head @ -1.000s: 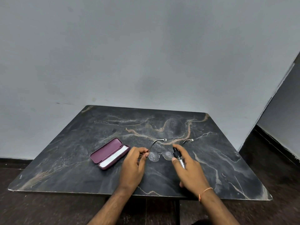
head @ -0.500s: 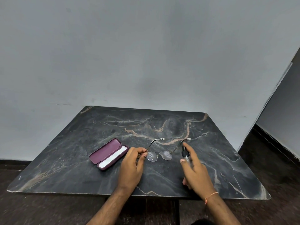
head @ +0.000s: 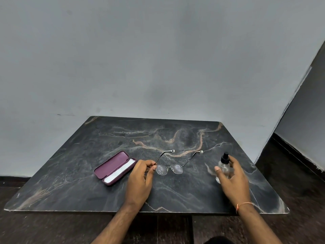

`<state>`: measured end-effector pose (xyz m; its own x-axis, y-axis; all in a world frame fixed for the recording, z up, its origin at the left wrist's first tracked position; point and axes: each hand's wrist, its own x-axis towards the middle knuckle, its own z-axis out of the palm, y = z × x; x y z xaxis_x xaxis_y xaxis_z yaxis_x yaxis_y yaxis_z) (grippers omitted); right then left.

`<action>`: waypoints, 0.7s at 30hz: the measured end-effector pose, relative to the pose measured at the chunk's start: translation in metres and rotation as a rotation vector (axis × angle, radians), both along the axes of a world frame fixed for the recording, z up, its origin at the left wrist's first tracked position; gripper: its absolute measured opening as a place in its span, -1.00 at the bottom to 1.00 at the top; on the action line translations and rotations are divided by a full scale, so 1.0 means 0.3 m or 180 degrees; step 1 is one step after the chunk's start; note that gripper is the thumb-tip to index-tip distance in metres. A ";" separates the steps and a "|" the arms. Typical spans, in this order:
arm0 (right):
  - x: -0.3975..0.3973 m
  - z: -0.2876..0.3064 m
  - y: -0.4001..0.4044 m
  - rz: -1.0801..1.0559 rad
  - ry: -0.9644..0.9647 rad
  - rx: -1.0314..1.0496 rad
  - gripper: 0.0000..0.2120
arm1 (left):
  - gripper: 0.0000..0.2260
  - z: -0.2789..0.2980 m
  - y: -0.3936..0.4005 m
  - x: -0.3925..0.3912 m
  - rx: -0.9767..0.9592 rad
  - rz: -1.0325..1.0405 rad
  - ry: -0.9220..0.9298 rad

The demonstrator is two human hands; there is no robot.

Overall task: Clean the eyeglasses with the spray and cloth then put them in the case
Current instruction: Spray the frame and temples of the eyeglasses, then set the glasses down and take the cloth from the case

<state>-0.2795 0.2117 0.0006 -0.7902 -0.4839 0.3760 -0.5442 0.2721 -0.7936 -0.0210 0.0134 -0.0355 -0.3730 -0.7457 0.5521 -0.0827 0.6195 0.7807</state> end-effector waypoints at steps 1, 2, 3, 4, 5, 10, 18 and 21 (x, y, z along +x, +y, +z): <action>-0.004 -0.007 0.004 -0.0022 -0.0066 0.0001 -0.46 | -0.86 0.000 -0.002 0.000 -0.0013 -0.0012 -0.0001; -0.004 -0.011 0.008 -0.0029 -0.0137 -0.0014 -0.45 | -0.85 -0.001 -0.002 0.000 -0.0025 -0.0018 -0.0004; -0.006 -0.015 0.009 -0.0029 -0.0172 -0.0024 -0.45 | -0.85 -0.001 -0.003 0.000 -0.0036 -0.0013 -0.0009; -0.011 -0.020 0.010 -0.0020 -0.0182 -0.0050 -0.44 | -0.85 -0.002 -0.004 0.000 -0.0043 -0.0004 -0.0021; -0.014 -0.027 0.011 -0.0013 -0.0185 -0.0071 -0.43 | -0.85 -0.003 -0.005 0.000 -0.0048 0.0004 -0.0030; 0.002 -0.034 0.030 -0.0143 -0.0243 -0.0059 -0.08 | -0.86 -0.006 -0.008 0.000 -0.0058 0.0015 -0.0037; 0.171 0.169 0.005 0.0081 -0.0897 -0.0420 -0.53 | -0.86 -0.002 -0.002 0.000 -0.0155 -0.0025 -0.0035; 0.181 0.244 -0.035 0.0791 -0.2966 0.0096 -0.42 | -0.85 0.000 0.004 0.004 -0.0145 -0.0077 -0.0042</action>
